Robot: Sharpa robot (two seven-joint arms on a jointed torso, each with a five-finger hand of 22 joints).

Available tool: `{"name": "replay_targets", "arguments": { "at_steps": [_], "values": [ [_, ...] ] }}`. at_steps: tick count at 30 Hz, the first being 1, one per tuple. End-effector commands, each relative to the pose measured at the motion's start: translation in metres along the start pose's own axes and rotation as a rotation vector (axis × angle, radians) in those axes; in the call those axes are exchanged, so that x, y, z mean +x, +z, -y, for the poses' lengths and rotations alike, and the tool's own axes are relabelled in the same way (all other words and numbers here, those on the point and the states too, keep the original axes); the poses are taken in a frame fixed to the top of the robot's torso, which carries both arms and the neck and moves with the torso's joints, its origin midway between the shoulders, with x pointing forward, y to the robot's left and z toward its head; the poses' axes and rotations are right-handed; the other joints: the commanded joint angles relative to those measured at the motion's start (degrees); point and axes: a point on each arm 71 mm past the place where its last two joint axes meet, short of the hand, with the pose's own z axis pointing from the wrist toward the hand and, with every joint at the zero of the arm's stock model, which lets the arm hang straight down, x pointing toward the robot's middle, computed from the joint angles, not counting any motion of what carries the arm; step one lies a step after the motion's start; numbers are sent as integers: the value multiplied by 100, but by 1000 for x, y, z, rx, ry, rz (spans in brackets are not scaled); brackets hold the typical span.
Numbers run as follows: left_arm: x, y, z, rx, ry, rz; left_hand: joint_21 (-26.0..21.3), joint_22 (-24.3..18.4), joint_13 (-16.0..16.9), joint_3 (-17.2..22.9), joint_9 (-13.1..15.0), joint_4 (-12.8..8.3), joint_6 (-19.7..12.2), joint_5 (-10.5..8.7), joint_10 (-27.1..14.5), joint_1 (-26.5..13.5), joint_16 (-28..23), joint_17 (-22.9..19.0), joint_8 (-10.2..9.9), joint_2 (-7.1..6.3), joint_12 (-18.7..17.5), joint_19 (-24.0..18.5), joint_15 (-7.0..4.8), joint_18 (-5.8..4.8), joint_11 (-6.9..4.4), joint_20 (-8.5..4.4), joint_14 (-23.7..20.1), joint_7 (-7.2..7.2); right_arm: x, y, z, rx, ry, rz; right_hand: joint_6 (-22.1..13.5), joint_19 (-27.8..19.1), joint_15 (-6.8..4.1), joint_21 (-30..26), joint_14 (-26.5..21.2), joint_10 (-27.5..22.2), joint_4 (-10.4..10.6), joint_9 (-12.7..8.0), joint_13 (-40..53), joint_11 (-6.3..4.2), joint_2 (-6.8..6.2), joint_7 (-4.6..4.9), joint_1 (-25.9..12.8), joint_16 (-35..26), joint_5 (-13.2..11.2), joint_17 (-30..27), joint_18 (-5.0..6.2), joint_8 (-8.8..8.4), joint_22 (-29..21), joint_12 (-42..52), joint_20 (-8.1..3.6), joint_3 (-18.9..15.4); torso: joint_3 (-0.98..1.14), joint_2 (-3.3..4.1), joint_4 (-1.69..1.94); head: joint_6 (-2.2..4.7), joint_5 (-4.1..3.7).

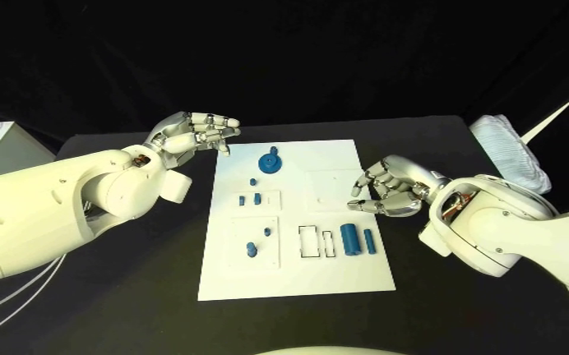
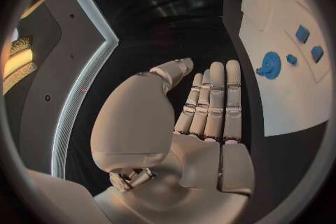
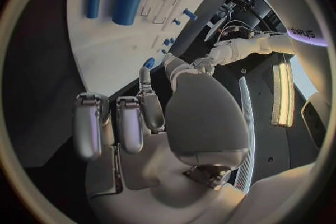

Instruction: Assemble the parts on the task board

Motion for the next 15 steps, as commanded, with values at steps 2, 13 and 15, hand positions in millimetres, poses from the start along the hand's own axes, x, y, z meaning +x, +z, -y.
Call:
{"name": "replay_targets", "arguments": {
  "at_steps": [2,13,15],
  "values": [
    [4,-3,1,11,-16,-11,-26,-5,-7,-26,-5,6,23,3,-42,-4,-34,-5,35,54,27,40,-1,83,11,11,-42,-7,7,-10,8,90,-50,-62,-8,398,-29,49,383,24,62,28,83,-6,82,-43,-44,52,16,437,-72,67,1161,24,-11,-236,-7,-17,-24,-22,-93],
    [6,-6,0,11,-20,-13,-31,-9,-8,-32,-8,9,20,2,-44,-8,-34,-7,34,50,30,44,-1,82,12,11,-40,-6,28,-20,23,162,-147,-49,-80,422,-30,131,398,41,82,62,226,-10,325,-55,-297,88,377,557,-90,179,1226,-16,-9,-1260,-7,-12,-15,-77,-153],
    [5,-7,0,11,-19,-12,-31,-9,-8,-32,-8,9,20,2,-44,-8,-34,-7,34,50,30,44,-1,82,12,11,-40,-6,31,-20,23,163,-159,-41,-74,424,-31,136,398,48,85,64,244,-14,362,-60,-306,87,389,560,-91,197,1230,-20,-10,-1381,-9,-12,-11,-86,-153]
  ]
}}
